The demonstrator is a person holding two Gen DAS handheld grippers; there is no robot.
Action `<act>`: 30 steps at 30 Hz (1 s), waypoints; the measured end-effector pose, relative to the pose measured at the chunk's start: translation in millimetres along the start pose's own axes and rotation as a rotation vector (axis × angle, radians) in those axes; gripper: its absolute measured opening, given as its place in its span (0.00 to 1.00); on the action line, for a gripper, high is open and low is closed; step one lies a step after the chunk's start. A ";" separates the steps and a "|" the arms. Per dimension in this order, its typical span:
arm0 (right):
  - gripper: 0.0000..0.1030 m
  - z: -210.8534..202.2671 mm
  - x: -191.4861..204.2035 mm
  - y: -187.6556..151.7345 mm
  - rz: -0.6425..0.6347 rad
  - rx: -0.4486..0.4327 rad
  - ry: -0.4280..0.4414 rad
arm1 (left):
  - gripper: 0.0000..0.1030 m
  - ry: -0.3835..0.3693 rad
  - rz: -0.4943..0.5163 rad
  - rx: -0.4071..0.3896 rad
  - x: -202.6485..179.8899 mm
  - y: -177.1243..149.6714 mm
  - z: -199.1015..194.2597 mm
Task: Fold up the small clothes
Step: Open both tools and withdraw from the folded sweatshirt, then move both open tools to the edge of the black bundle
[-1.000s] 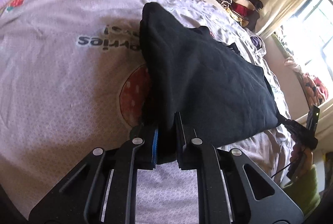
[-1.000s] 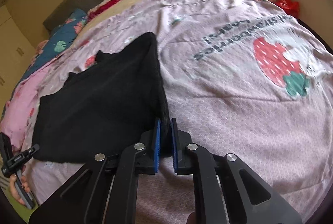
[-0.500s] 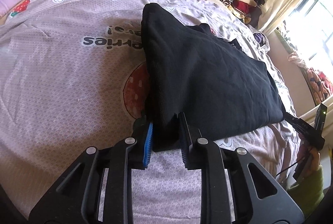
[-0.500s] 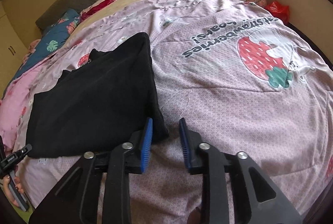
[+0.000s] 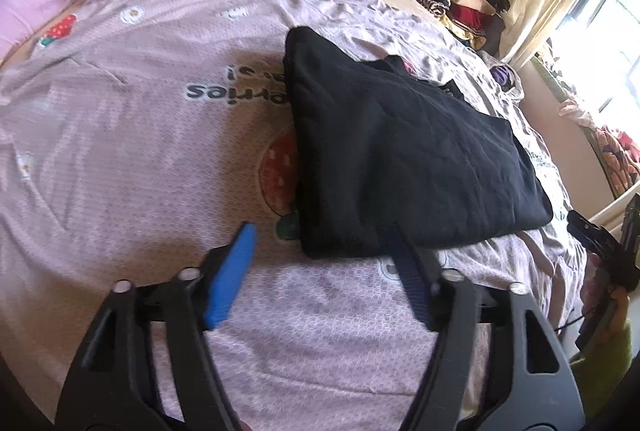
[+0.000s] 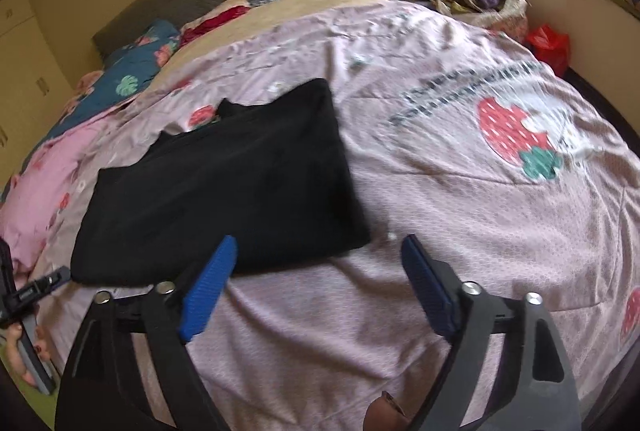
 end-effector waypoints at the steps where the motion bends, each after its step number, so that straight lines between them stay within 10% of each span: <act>1: 0.89 -1.0 6.4 0.1 -0.013 -0.002 0.007 | 0.74 0.009 0.000 -0.007 2.1 1.4 -2.1; 7: 0.93 -3.2 63.5 -1.6 -0.119 -0.008 0.084 | 0.90 0.071 0.012 -0.038 14.0 9.3 -8.8; 30: 0.94 35.9 246.6 -55.3 -0.517 0.036 0.256 | 0.91 0.178 0.018 -0.110 52.9 64.1 8.9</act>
Point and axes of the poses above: each gripper's, at about its wrist camera, not at the fingertips, and z roughly the way its jaws point, x to its left, y to its top, the point moved 6 cm from there along z, roughly the way its jaws point, and after that the axes turned 15 degrees about -x, right-handed, at the moved point
